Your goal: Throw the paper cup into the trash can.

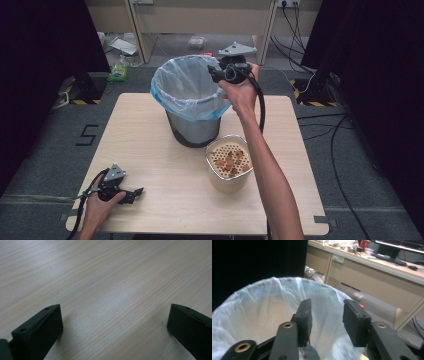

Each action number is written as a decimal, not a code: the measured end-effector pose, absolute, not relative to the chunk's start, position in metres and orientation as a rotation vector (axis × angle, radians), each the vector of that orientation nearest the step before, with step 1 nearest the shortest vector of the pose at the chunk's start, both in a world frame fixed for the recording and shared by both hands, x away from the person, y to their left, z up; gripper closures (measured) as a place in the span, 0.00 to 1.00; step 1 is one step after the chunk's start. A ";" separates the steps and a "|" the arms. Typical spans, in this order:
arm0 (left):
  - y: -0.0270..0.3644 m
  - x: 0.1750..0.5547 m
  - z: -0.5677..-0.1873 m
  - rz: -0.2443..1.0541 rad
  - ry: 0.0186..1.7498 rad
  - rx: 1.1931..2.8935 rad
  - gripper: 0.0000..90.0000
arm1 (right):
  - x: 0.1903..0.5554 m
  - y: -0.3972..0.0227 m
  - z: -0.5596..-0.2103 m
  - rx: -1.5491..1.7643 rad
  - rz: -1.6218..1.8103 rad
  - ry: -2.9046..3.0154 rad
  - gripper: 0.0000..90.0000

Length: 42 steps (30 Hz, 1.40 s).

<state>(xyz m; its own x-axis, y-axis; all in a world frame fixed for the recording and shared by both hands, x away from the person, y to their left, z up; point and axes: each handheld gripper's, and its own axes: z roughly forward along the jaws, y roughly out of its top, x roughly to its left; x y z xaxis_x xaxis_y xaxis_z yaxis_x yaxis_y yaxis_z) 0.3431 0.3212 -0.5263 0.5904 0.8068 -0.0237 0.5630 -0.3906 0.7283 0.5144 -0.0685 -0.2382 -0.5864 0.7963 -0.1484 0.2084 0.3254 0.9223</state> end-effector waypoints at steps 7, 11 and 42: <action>0.321 0.343 -0.526 0.438 1.082 2.106 0.00 | 0.506 -0.102 -0.249 0.928 1.238 1.987 0.54; 0.321 0.343 -0.526 0.438 1.082 2.106 0.00 | 0.498 -0.116 -0.259 0.948 1.227 1.985 0.51; 0.321 0.343 -0.526 0.438 1.082 2.106 0.00 | 0.423 -0.219 -0.358 1.071 1.128 2.014 0.44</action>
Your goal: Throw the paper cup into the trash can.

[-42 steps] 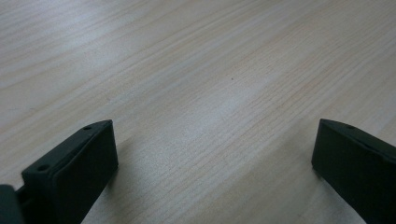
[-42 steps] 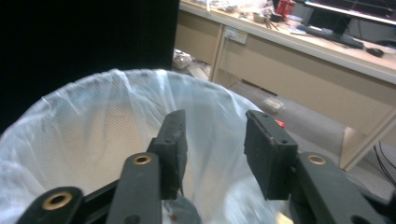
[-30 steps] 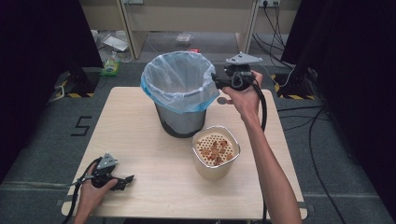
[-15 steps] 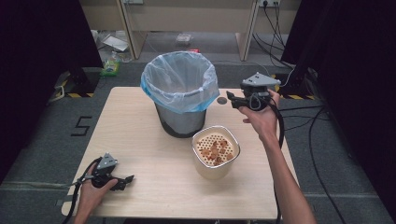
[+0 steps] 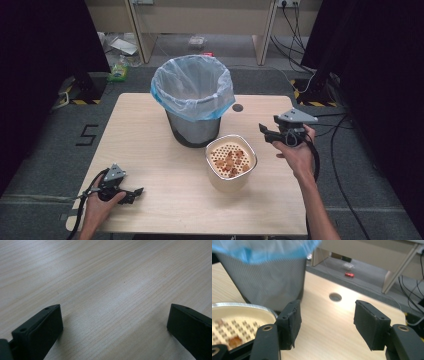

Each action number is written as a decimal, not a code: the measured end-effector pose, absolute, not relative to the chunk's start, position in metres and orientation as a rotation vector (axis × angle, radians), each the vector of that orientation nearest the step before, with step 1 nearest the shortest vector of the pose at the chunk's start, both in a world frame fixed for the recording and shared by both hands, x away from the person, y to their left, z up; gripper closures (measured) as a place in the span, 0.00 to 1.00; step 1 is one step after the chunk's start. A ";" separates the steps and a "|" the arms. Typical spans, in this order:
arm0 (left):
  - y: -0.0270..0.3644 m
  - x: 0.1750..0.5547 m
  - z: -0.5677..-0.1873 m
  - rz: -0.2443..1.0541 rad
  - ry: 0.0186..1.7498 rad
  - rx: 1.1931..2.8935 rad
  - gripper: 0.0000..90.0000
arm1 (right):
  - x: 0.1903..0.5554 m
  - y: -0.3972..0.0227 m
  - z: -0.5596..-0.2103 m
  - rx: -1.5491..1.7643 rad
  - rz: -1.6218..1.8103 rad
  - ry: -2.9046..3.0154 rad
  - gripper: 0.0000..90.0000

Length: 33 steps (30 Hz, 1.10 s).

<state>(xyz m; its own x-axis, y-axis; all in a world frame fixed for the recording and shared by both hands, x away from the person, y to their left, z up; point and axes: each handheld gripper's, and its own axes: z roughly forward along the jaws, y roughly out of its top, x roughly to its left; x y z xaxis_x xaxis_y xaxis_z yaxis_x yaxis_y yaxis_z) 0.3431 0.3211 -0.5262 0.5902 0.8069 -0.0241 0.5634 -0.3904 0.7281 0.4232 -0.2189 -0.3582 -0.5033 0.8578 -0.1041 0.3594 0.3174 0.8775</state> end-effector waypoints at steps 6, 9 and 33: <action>0.321 0.343 -0.526 0.438 1.082 2.106 0.00 | 0.410 -0.237 -0.392 1.126 1.086 2.025 0.43; 0.321 0.343 -0.526 0.438 1.082 2.105 0.00 | 0.404 -0.242 -0.403 1.149 1.066 2.018 0.43; 0.321 0.343 -0.526 0.438 1.082 2.106 0.00 | 0.384 -0.244 -0.480 1.230 0.935 2.166 0.38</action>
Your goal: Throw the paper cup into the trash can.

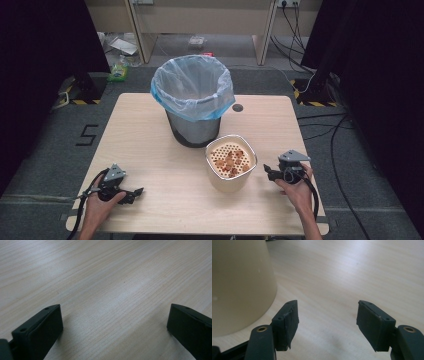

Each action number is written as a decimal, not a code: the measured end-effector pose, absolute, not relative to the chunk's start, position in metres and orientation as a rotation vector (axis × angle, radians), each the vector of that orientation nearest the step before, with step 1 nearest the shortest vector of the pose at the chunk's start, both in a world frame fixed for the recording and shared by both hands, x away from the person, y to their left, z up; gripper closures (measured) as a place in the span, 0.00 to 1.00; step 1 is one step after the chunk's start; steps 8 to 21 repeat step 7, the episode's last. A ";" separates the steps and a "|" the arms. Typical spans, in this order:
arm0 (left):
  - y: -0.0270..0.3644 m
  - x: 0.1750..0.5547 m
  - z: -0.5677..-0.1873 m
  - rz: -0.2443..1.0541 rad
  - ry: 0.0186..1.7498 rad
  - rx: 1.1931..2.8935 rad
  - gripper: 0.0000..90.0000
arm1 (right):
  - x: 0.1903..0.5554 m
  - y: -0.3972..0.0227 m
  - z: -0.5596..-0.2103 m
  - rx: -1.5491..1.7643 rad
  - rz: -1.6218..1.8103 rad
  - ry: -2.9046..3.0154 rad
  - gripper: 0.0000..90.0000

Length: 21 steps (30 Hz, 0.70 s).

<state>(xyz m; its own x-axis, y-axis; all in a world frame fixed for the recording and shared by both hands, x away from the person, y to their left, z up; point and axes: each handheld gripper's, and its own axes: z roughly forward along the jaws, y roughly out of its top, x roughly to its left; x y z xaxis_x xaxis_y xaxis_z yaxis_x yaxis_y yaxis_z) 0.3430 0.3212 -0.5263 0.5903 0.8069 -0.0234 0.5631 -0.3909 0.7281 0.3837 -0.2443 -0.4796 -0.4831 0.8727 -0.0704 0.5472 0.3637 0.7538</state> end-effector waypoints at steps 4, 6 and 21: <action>0.321 0.343 -0.526 0.438 1.082 2.106 0.00 | 0.381 -0.242 -0.487 1.242 0.897 2.215 0.37; 0.321 0.343 -0.526 0.438 1.082 2.107 0.00 | 0.380 -0.242 -0.490 1.258 0.896 2.226 0.37; 0.321 0.343 -0.526 0.438 1.082 2.107 0.00 | 0.380 -0.242 -0.492 1.261 0.887 2.232 0.36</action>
